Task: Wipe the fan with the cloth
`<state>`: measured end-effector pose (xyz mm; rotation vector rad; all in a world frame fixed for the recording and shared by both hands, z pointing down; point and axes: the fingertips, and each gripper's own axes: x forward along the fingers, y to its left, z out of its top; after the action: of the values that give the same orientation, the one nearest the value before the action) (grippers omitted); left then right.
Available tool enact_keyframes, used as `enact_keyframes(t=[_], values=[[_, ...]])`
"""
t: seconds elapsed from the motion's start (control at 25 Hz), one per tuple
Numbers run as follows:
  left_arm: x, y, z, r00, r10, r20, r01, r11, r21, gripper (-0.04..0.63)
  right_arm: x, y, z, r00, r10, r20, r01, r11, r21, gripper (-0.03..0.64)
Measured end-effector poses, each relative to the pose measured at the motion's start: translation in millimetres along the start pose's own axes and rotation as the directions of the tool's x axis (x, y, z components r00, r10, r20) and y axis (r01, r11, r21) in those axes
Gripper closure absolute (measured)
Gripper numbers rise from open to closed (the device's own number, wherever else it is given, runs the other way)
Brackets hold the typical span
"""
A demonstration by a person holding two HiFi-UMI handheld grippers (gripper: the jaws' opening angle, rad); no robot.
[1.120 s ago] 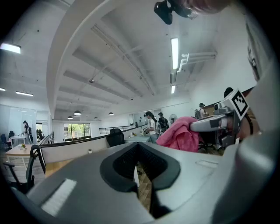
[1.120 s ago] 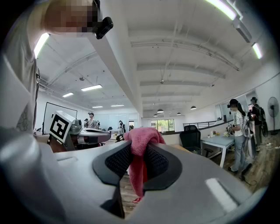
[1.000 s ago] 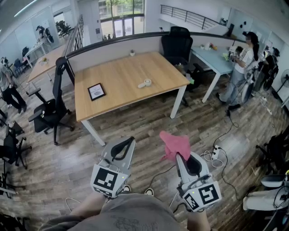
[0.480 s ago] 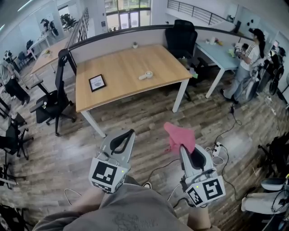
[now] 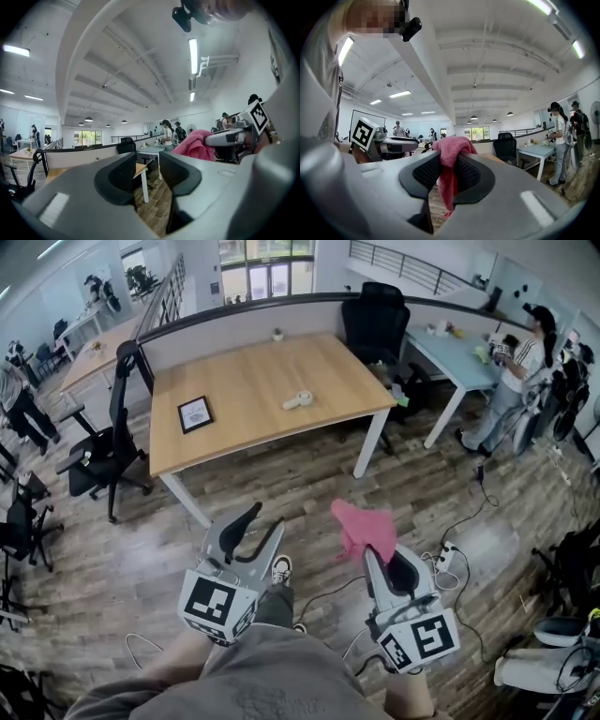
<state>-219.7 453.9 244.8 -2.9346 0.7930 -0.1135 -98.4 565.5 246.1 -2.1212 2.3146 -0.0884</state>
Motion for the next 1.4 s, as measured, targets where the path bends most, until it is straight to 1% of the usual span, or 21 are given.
enact_keyframes(t=[0.32, 0.56, 0.72, 1.04, 1.28, 1.4], values=[[53.0, 29.2, -15.0, 1.000, -0.009, -0.013, 0.009, 1.000, -0.016, 0.437, 47.3, -32.2, -9.0, 1.000, -0.012, -0.023, 0.012, 1.000, 0.016, 0.535], [108.3, 63.1, -25.1, 0.999, -0.023, -0.043, 0.022, 0.999, -0.024, 0.437, 104.4, -67.9, -10.8, 0.999, -0.016, -0.038, 0.017, 0.999, 0.033, 0.535], [147.5, 97.3, -25.9, 0.998, -0.028, -0.054, 0.026, 0.999, -0.028, 0.439, 154.9, -87.4, -7.1, 0.998, -0.012, -0.056, 0.014, 0.999, 0.033, 0.535], [221.9, 186.0, -28.8, 0.997, -0.024, -0.075, 0.022, 0.999, -0.028, 0.439, 271.8, -113.6, 2.7, 0.996, 0.013, -0.084, -0.010, 0.999, 0.033, 0.535], [271.6, 234.6, -42.8, 0.995, -0.041, -0.088, 0.039, 0.999, -0.032, 0.439, 344.8, -134.8, -3.6, 0.993, 0.002, -0.118, -0.003, 1.000, -0.012, 0.535], [288.1, 254.4, -54.2, 0.994, -0.046, -0.103, 0.042, 0.998, -0.046, 0.439, 374.0, -138.9, -10.4, 0.991, 0.016, -0.131, -0.016, 1.000, 0.002, 0.535]])
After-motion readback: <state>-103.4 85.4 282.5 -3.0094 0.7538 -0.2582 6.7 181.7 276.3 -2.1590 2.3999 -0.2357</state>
